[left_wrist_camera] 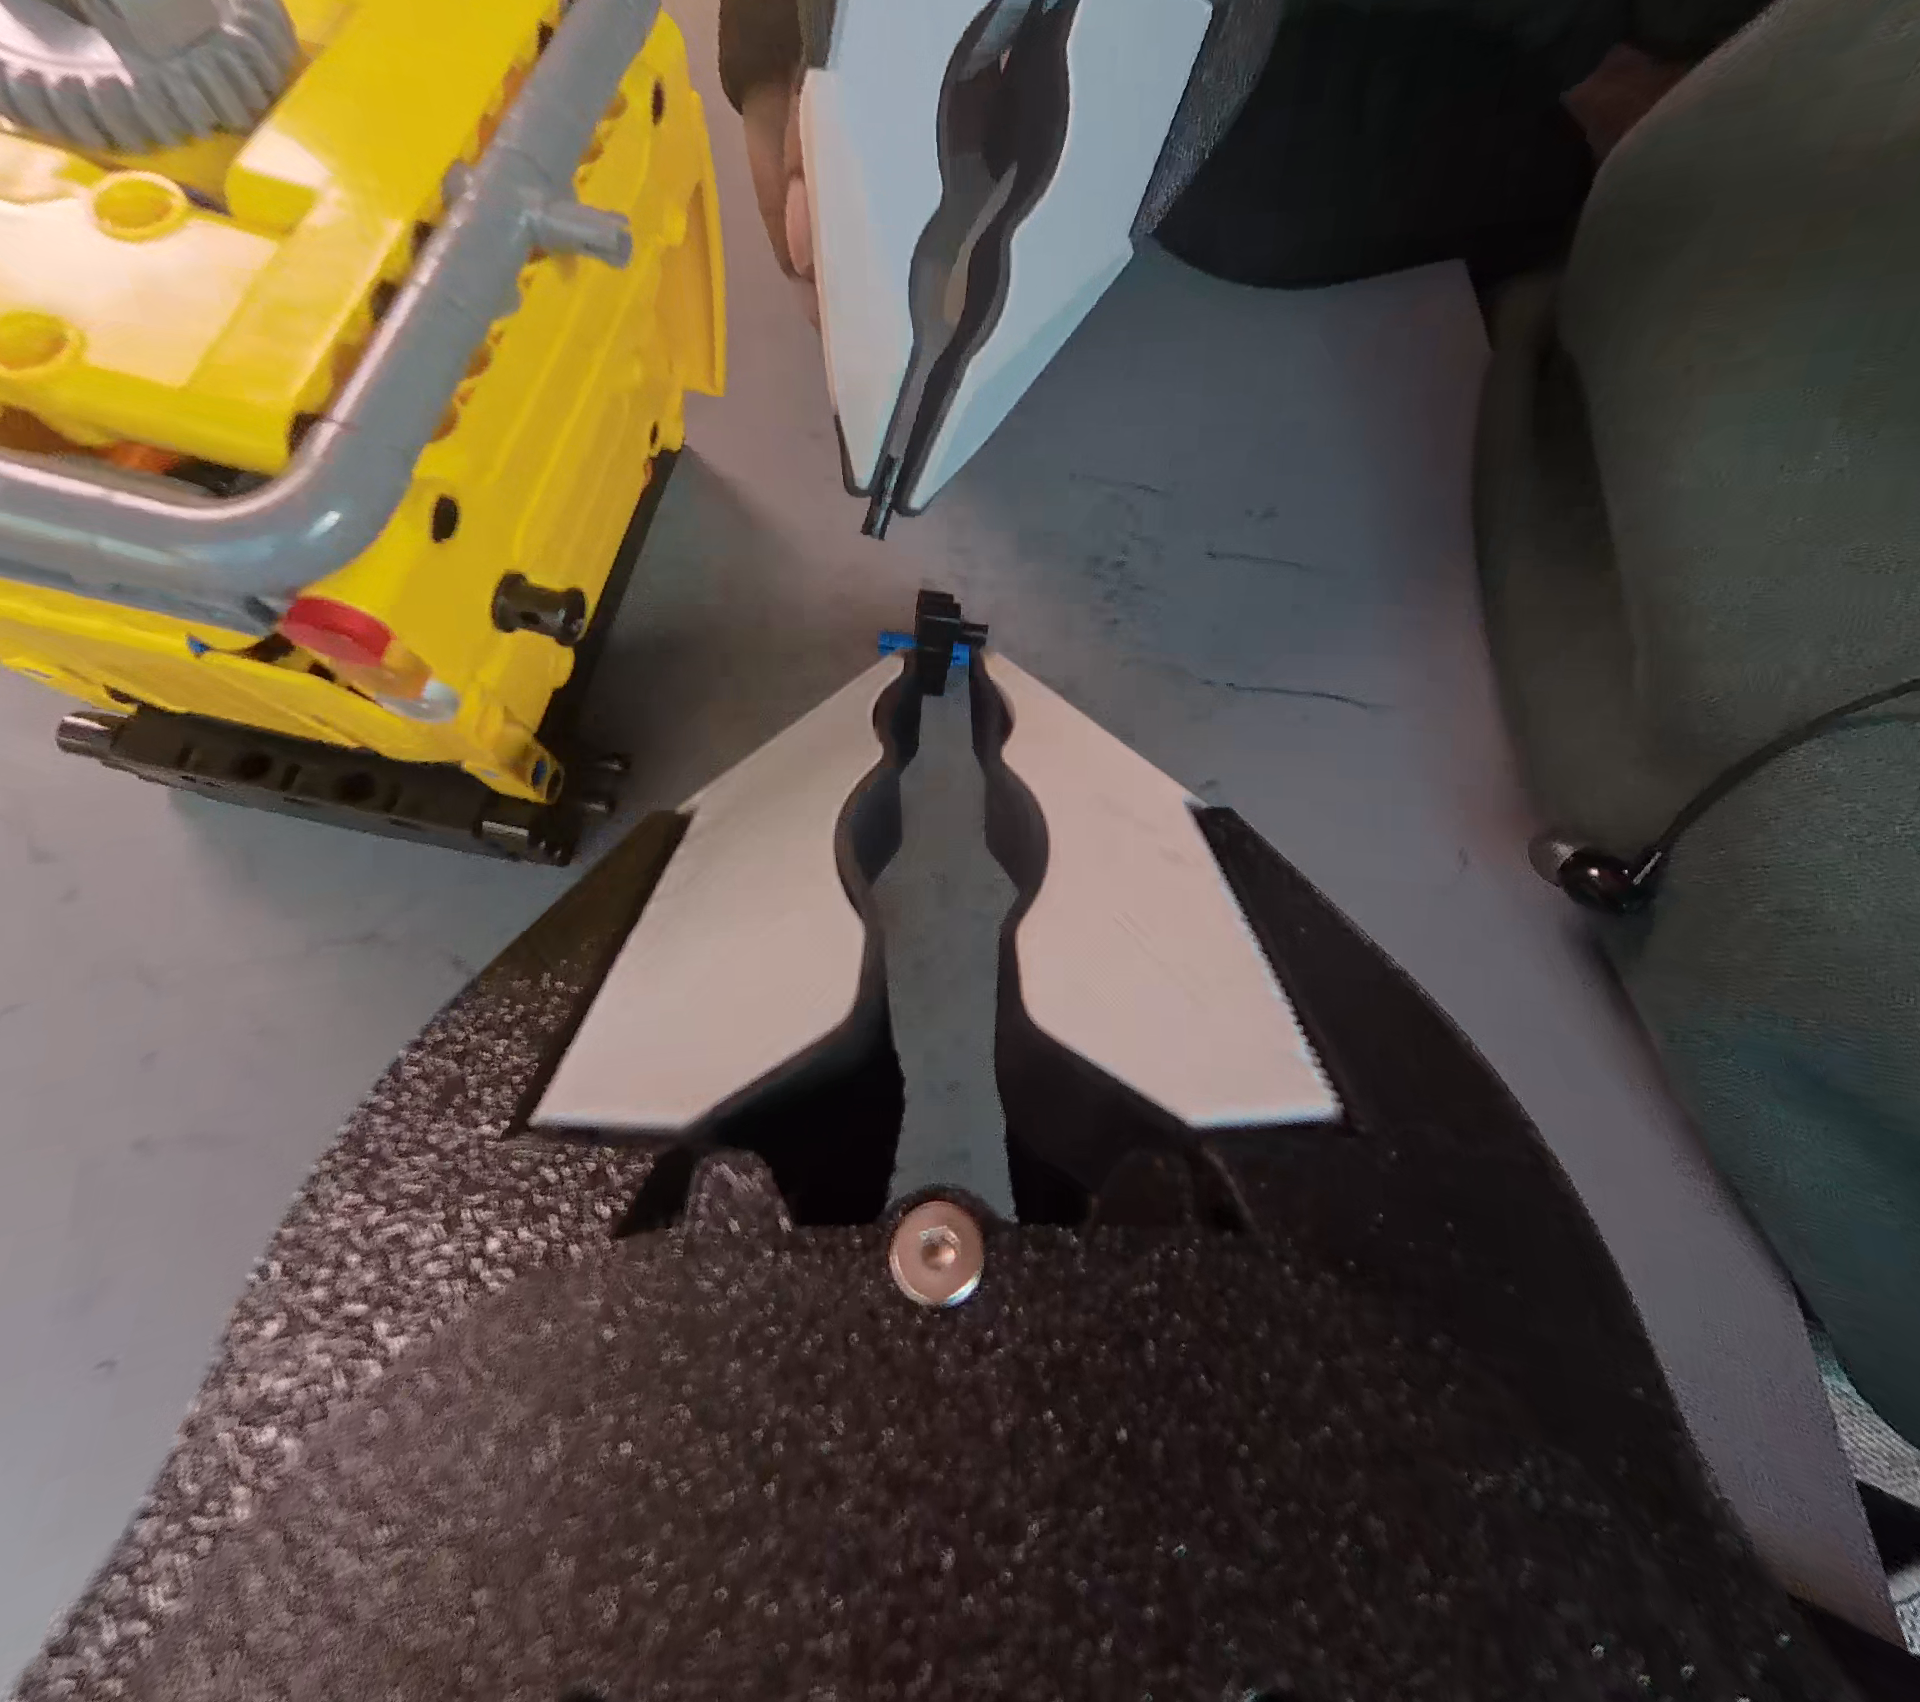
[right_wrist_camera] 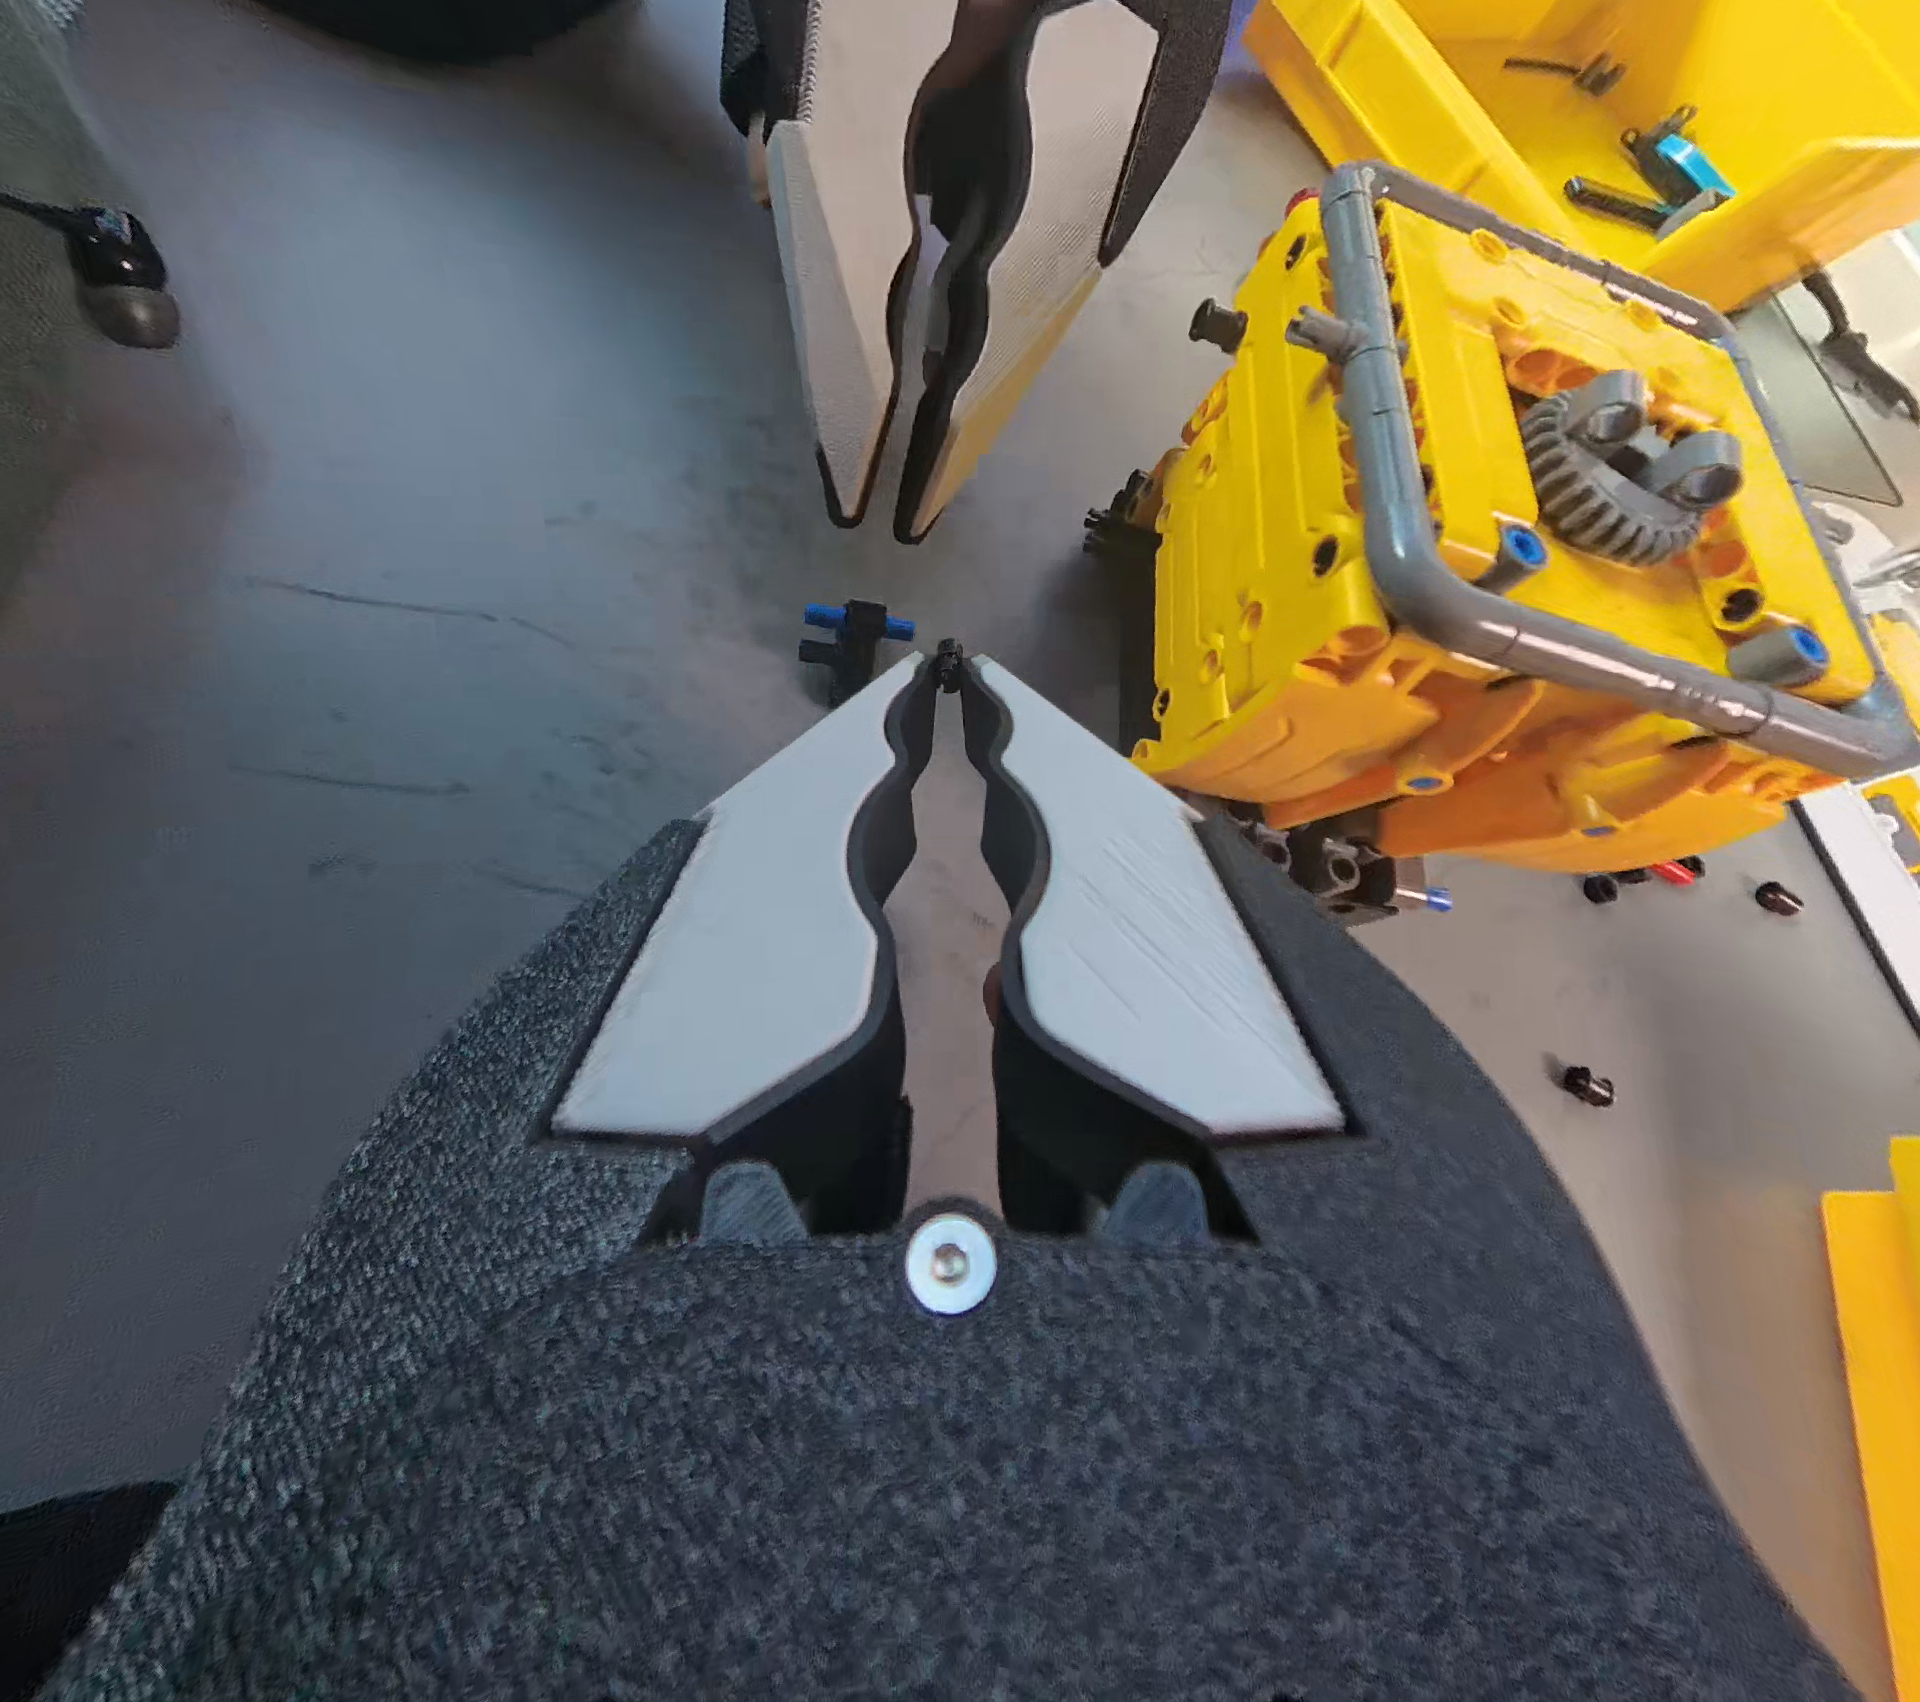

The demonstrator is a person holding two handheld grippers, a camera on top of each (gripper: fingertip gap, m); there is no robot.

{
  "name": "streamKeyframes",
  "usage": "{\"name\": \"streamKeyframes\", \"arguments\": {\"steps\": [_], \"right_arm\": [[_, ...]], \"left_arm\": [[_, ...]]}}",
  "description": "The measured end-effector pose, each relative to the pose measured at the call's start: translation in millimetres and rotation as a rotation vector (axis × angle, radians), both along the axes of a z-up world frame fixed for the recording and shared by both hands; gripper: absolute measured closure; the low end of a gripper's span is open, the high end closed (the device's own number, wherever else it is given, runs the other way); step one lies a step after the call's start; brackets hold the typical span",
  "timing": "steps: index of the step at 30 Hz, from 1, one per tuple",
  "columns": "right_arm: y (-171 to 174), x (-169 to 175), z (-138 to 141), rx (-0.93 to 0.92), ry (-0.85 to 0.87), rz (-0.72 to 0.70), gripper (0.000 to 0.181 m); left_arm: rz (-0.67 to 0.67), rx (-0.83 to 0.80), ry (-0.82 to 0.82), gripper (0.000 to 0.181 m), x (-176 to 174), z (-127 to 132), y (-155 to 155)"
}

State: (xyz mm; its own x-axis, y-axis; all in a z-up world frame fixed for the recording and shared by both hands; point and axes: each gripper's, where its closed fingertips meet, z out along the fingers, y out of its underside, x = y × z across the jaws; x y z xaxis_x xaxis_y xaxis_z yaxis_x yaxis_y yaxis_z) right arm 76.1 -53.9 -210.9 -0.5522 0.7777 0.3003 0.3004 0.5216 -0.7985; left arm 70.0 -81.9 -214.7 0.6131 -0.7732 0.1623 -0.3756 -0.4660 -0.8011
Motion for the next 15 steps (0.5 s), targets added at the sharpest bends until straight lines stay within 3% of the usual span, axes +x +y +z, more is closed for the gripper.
{"name": "streamKeyframes", "arguments": {"steps": [6, 15], "right_arm": [[-11.7, 0.7, -10.3, 0.036, -0.036, 0.042, 0.177], [-19.7, 8.8, -11.7, 0.005, -0.061, 0.096, 0.177]], "left_arm": [[-0.008, -0.042, 0.074, 0.170, 7.5, -16.6, -1.8], [-0.014, -0.010, 0.122, 0.173, 6.4, -19.7, -0.7]]}}
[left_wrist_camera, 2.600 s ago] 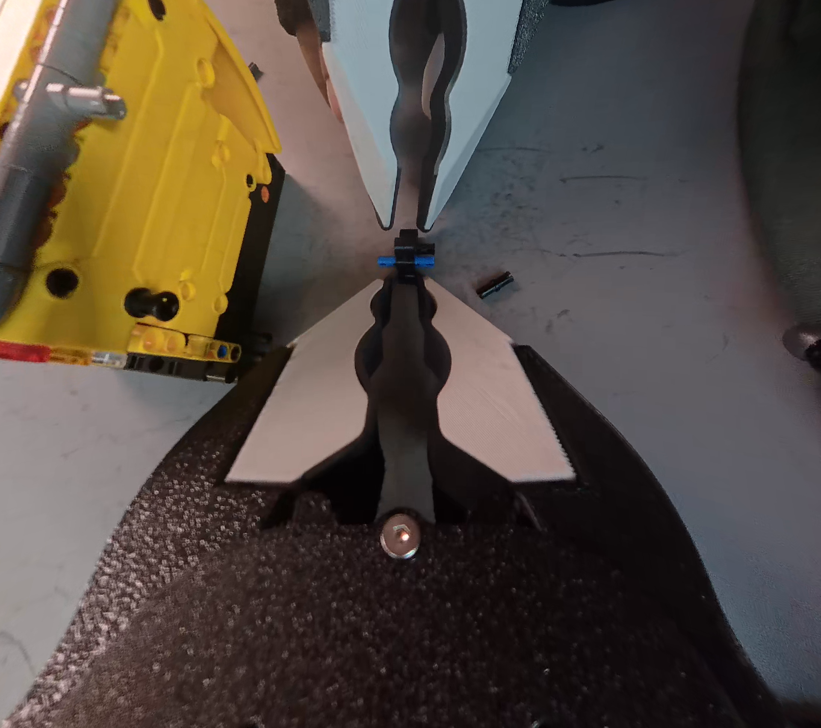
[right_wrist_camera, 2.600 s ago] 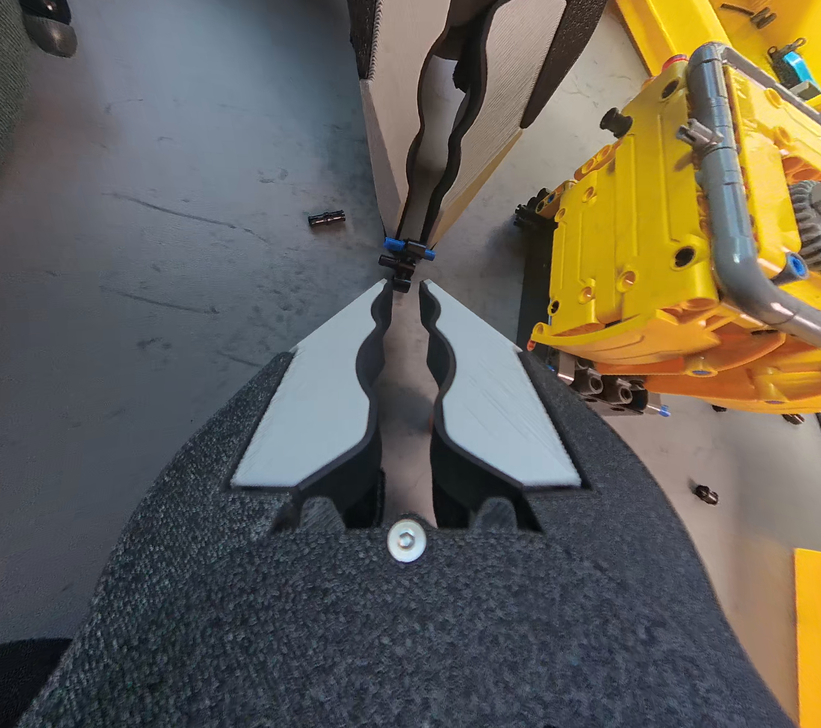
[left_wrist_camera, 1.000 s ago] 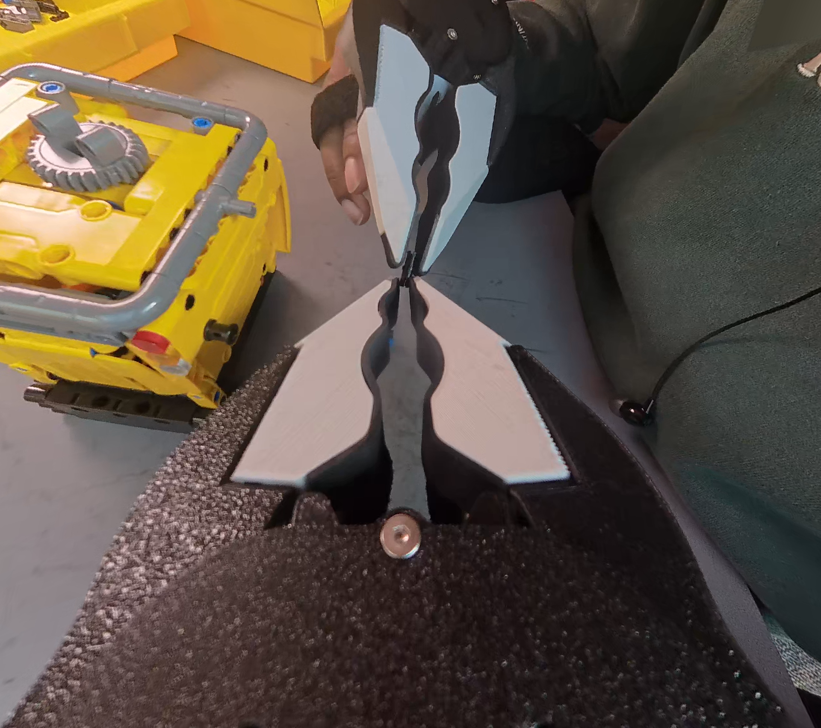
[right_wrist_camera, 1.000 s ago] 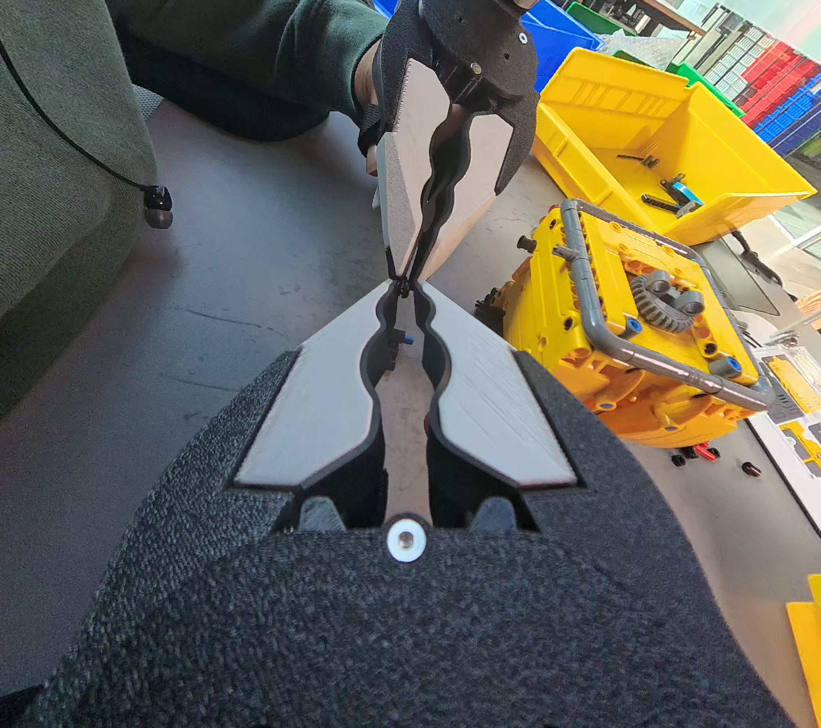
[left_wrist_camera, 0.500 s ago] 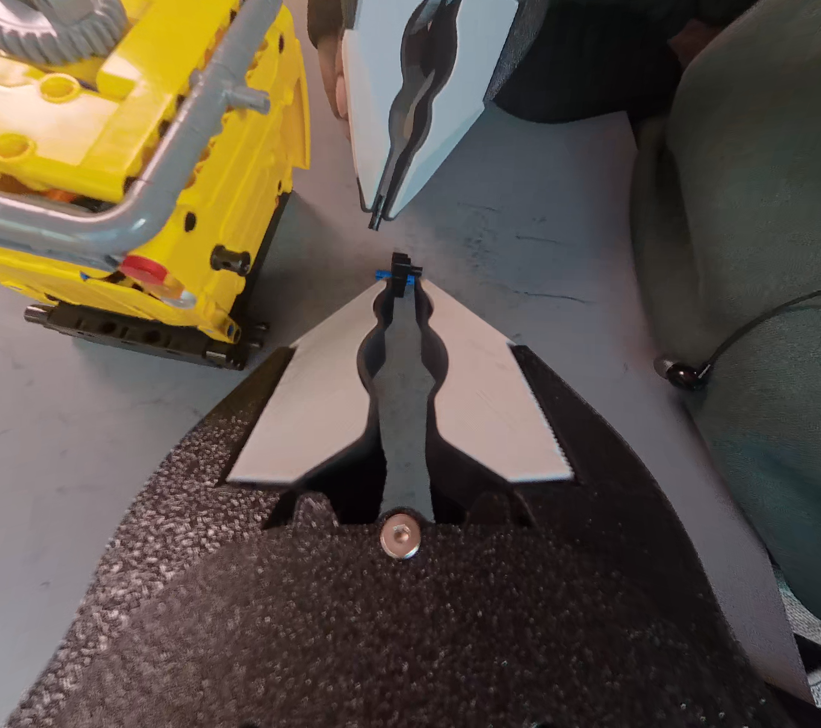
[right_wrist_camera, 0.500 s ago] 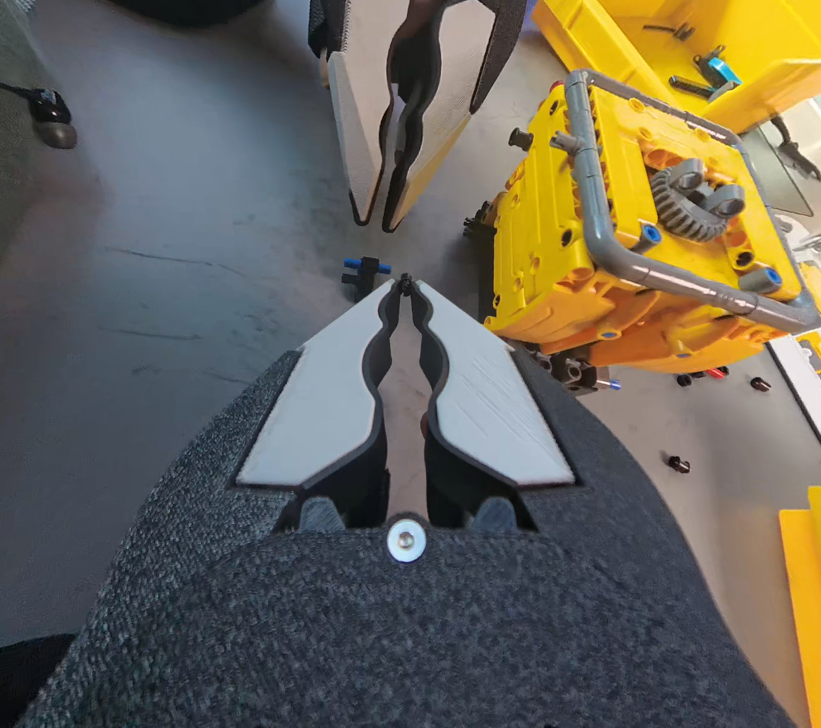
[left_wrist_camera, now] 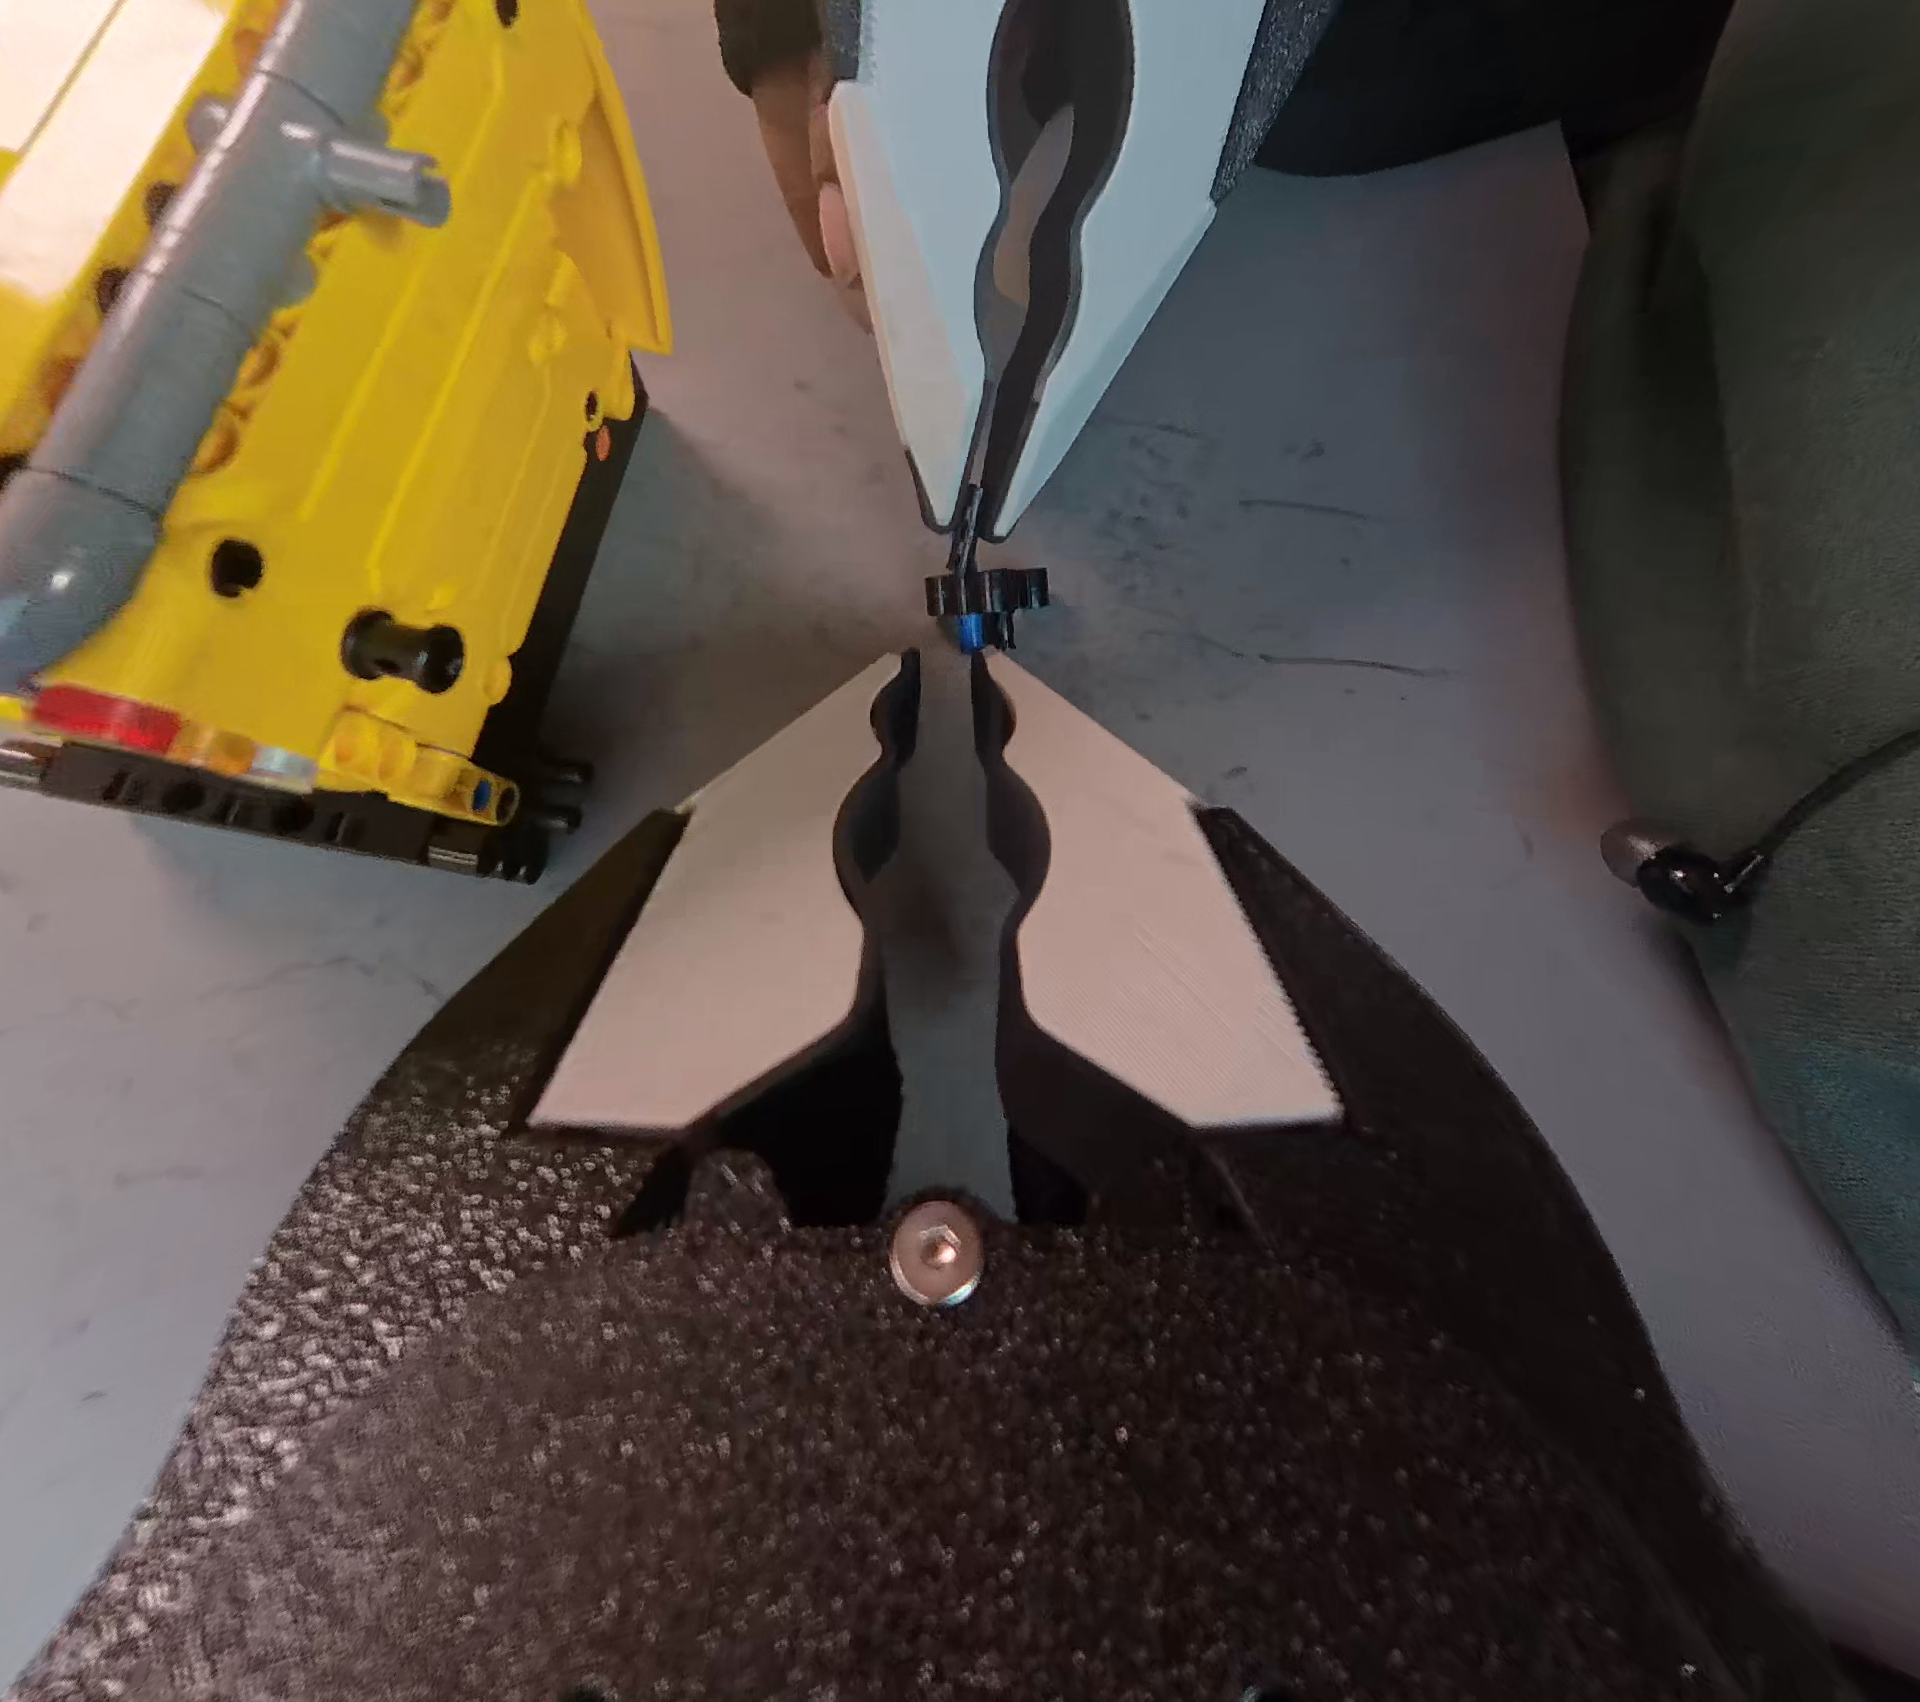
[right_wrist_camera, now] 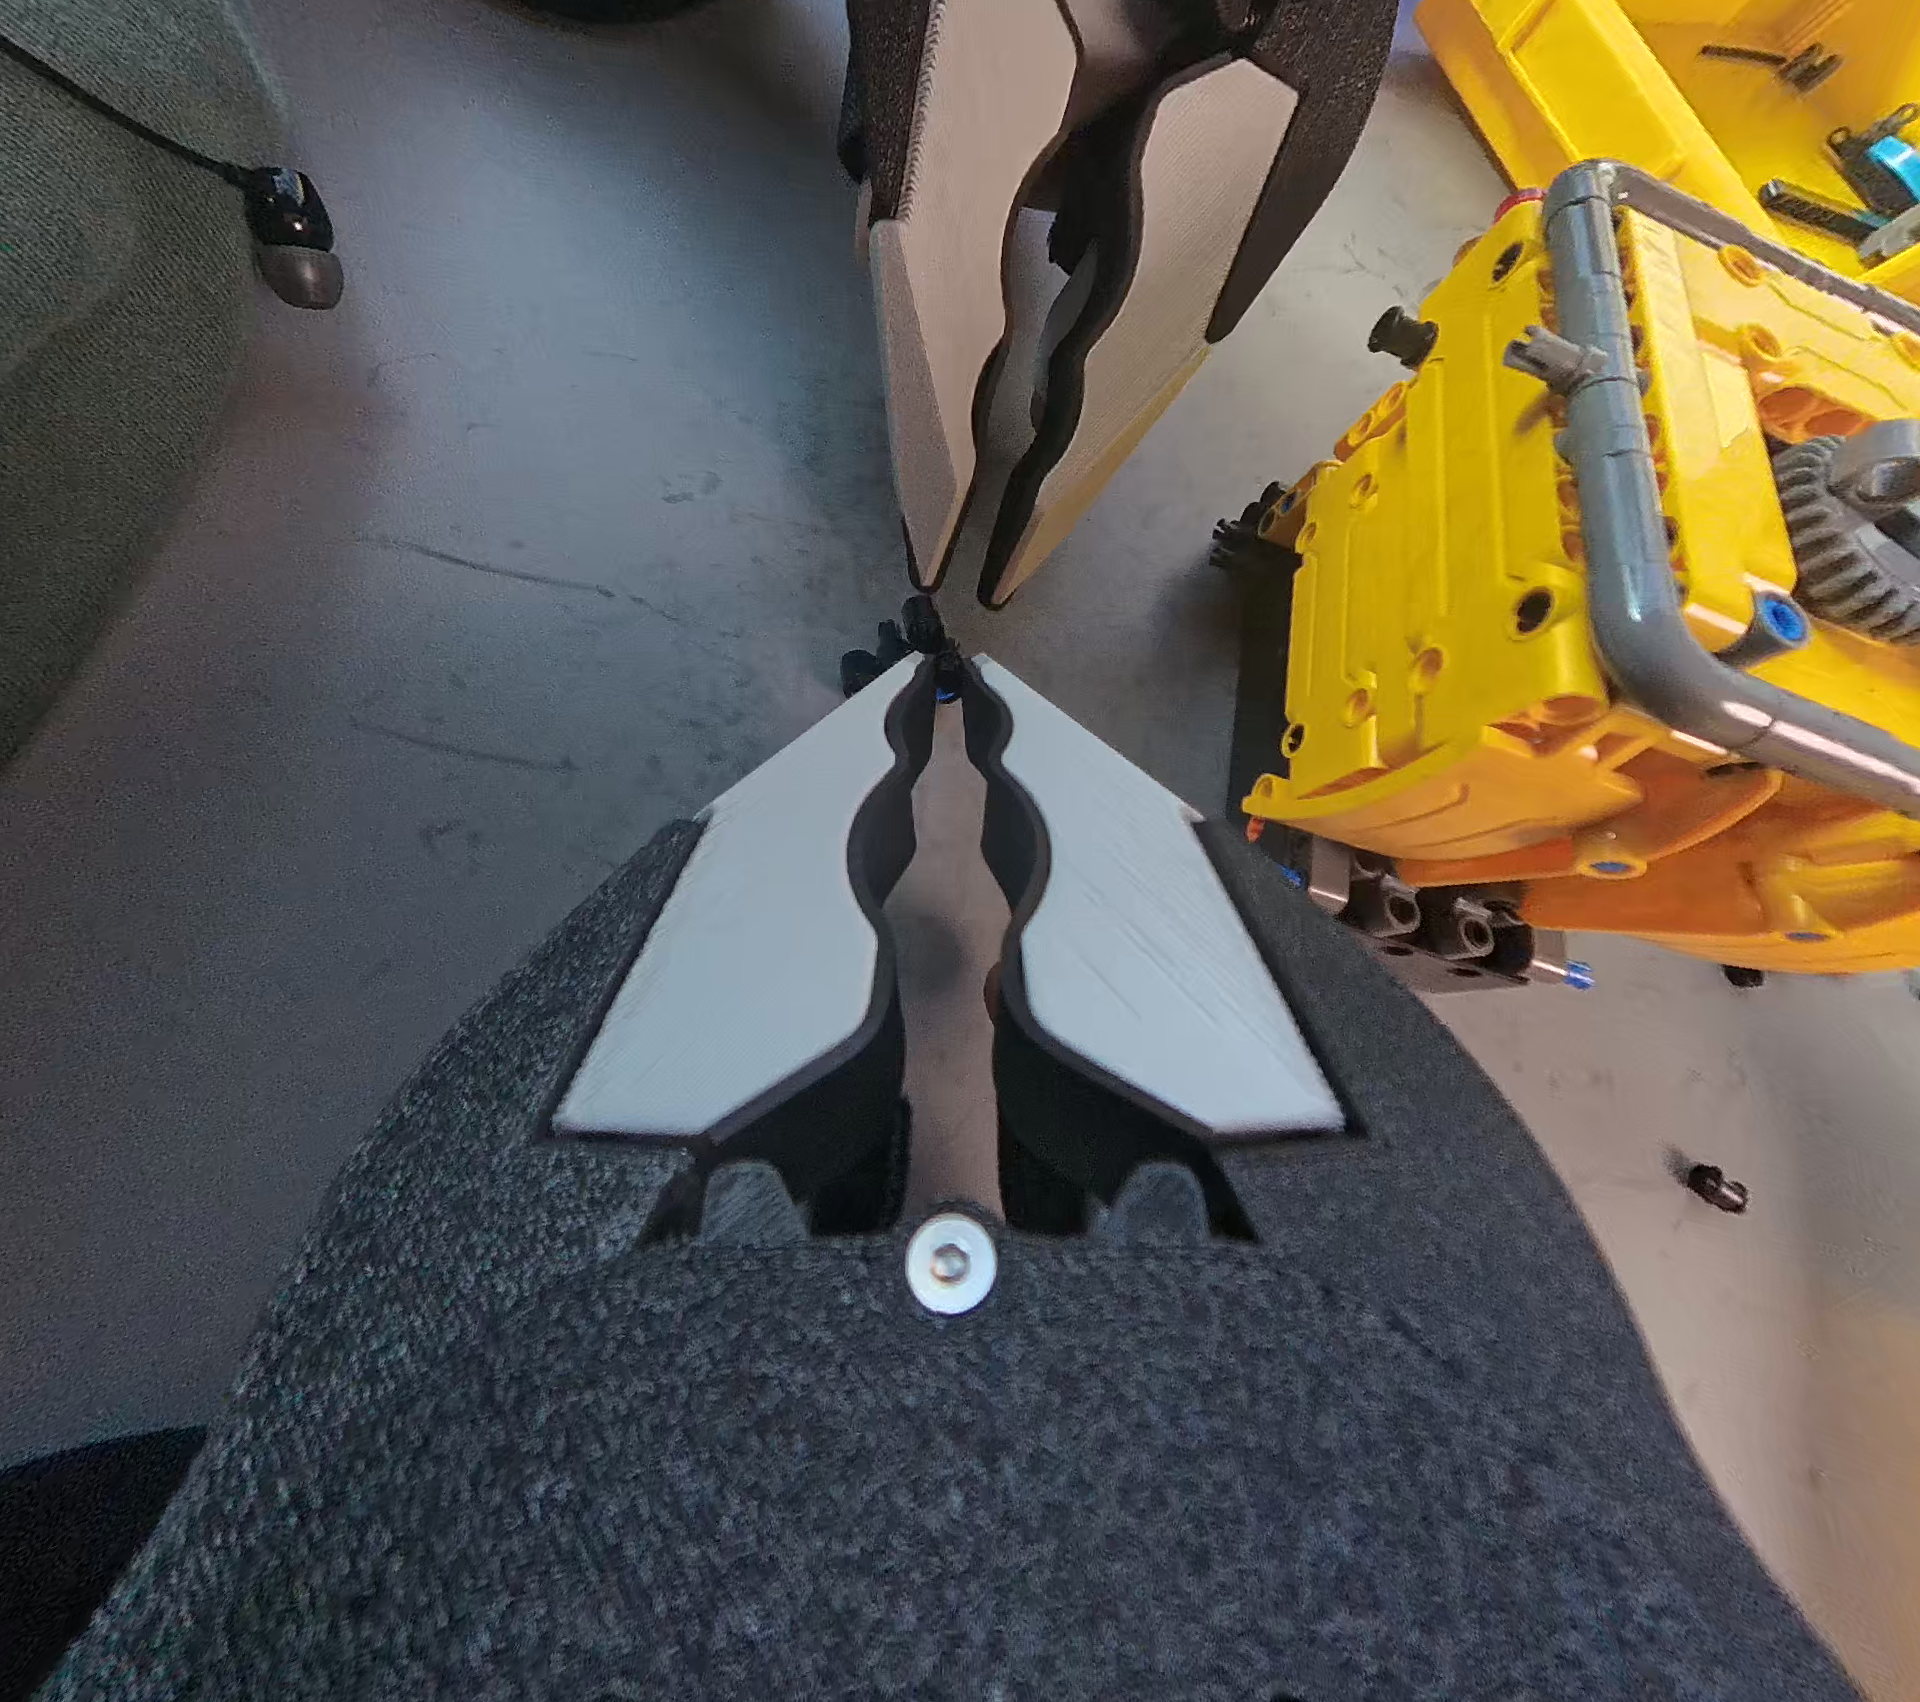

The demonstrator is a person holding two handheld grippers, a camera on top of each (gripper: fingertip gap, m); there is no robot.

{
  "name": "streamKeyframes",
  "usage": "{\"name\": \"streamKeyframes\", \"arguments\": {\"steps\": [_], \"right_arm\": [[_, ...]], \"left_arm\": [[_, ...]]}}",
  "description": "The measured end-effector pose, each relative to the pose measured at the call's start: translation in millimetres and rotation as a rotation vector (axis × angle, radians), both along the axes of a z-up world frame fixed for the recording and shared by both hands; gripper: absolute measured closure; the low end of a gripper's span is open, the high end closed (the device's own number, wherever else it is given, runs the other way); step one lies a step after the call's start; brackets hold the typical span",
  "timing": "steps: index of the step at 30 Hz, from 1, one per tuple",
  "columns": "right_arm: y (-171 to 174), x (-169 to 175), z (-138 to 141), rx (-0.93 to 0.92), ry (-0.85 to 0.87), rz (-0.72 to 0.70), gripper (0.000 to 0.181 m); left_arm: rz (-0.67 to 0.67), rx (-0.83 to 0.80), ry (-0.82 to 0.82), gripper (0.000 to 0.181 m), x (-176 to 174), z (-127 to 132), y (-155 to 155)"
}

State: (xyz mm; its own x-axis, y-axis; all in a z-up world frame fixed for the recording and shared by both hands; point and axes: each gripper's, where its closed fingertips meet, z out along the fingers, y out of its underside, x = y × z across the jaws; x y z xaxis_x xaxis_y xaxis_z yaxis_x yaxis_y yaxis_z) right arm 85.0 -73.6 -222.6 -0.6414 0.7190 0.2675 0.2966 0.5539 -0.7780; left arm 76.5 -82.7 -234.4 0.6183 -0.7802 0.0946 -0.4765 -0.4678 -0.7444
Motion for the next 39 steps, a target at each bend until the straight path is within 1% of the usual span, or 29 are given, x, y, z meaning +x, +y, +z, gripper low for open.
{"name": "streamKeyframes", "arguments": {"steps": [6, 10, 15, 19, 23, 25, 30, 36, 39], "right_arm": [[2.9, 1.8, -1.0, -0.010, -0.011, -0.003, 0.177], [2.9, 3.3, -3.8, -0.009, -0.024, 0.000, 0.177], [2.4, 3.5, -3.9, -0.016, -0.026, 0.002, 0.177], [2.8, 4.2, -5.2, -0.011, -0.031, 0.002, 0.177], [9.9, 4.8, -0.8, -0.032, -0.022, -0.015, 0.177], [11.0, 6.0, 12.1, -0.114, 0.009, -0.012, 0.177], [6.7, 7.9, 55.8, -0.340, 0.143, 0.024, 0.177], [4.8, 6.1, 84.3, -0.463, 0.247, 0.023, 0.177], [5.5, 4.0, 93.5, -0.483, 0.292, 0.009, 0.177]], "left_arm": [[-0.038, 0.057, -0.032, 0.169, 8.7, 12.1, -2.1], [-0.025, 0.079, -0.036, 0.169, 15.7, 11.4, 2.6], [-0.031, 0.090, 0.008, 0.167, 20.7, 5.0, 3.4], [-0.025, 0.115, 0.058, 0.171, 20.8, 1.7, 5.7], [-0.017, 0.138, 0.061, 0.172, 17.4, 3.1, 8.4], [-0.003, 0.169, 0.013, 0.175, 14.9, 11.0, 12.0], [0.015, 0.261, -0.234, 0.175, 12.4, 52.2, 15.2], [0.024, 0.340, -0.441, 0.175, 13.6, 89.3, 13.8], [0.027, 0.354, -0.522, 0.175, 14.5, 101.6, 12.8]]}}
